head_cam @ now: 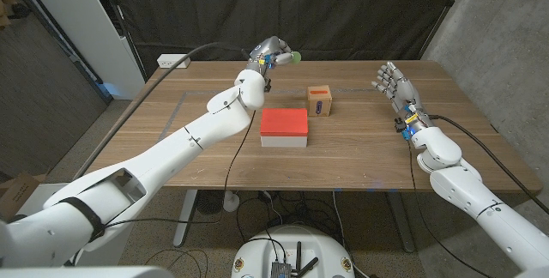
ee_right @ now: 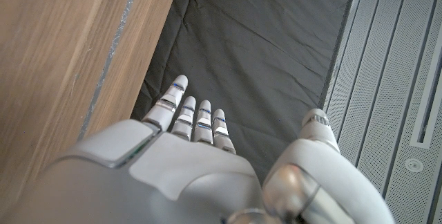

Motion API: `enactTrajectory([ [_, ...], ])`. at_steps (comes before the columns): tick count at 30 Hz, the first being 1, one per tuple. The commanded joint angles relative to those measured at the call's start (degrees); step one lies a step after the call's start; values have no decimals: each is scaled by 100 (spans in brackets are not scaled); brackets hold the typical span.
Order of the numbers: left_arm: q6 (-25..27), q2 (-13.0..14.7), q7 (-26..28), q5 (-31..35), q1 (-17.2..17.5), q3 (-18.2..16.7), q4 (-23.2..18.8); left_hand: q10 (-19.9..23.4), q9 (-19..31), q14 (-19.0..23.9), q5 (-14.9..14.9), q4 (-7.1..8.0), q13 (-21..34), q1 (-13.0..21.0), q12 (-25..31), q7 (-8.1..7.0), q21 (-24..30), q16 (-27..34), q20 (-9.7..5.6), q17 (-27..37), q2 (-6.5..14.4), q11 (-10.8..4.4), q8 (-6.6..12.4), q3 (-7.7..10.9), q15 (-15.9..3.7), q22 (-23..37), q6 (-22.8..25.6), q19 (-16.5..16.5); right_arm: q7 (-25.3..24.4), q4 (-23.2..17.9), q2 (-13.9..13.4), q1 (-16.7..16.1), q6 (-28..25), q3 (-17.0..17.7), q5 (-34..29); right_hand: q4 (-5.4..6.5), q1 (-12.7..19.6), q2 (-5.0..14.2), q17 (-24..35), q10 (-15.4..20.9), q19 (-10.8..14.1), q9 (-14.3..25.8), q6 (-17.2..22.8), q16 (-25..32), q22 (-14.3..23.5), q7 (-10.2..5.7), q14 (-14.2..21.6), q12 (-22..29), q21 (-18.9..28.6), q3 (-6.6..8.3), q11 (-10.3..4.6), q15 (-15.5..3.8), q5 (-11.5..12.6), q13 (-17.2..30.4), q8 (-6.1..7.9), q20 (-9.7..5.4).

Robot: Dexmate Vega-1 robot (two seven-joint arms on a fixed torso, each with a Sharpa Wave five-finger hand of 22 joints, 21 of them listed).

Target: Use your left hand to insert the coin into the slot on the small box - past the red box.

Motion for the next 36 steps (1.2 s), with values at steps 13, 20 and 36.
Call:
enactTrajectory([
  [13,144,-253,-870,935,-678,652,587,-12,16,12,37,6,20,77,-13,299,2,5,-359,19,11,3,12,-4,9,-22,621,-1,34,169,52,76,26,-11,36,21,46,-15,14,50,61,33,15,34,12,171,48,35,-3,4,8,-1,-10,17,-12,-7],
  [20,242,-333,-1169,1234,-877,871,720,-15,11,4,40,7,44,70,2,288,7,-7,-357,19,-1,3,-4,3,11,-7,623,-17,35,198,69,78,35,-1,69,22,46,-14,12,52,65,33,16,36,12,170,53,35,-2,3,19,5,-10,17,-12,-2],
  [36,206,-545,-1678,1707,-1178,1218,1070,-7,7,2,38,10,-7,65,-33,288,2,-26,-357,10,-6,13,-27,3,10,-33,636,-12,44,218,64,40,58,22,105,21,50,-11,7,61,61,33,14,37,12,187,56,37,-4,4,14,-2,-10,17,-13,-3],
])
